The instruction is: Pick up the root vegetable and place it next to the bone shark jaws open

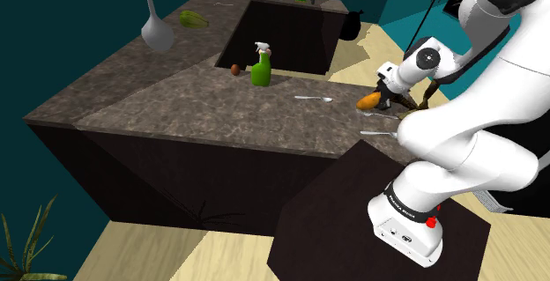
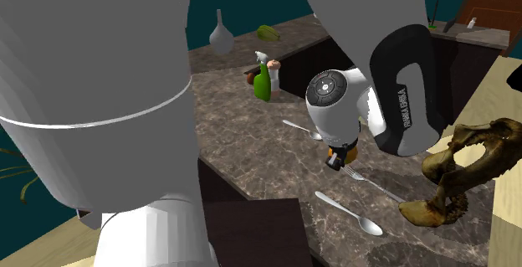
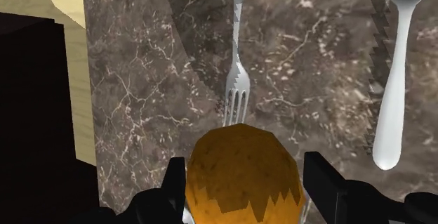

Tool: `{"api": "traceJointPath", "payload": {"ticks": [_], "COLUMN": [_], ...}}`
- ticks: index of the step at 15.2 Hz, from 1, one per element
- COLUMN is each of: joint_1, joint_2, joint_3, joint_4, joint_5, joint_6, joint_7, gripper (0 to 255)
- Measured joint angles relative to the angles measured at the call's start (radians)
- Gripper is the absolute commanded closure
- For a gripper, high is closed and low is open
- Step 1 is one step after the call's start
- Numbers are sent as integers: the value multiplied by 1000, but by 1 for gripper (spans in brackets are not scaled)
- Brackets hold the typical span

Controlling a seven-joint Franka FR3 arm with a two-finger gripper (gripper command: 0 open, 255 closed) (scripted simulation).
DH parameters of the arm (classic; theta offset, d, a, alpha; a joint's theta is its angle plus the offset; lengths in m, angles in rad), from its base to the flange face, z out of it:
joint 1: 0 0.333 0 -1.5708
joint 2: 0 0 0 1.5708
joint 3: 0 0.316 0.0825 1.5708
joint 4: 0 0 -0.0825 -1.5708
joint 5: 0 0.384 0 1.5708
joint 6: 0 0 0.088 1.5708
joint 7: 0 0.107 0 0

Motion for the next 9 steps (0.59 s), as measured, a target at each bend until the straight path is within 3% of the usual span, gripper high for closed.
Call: {"api": "traceJointPath", "payload": {"ticks": [9], "joint_1": [-64], "joint_2": [113], "joint_3": [91], "joint_4": [2], "joint_5": [-114], "joint_6": [-114], "joint_7": [40], "gripper": [255]}}
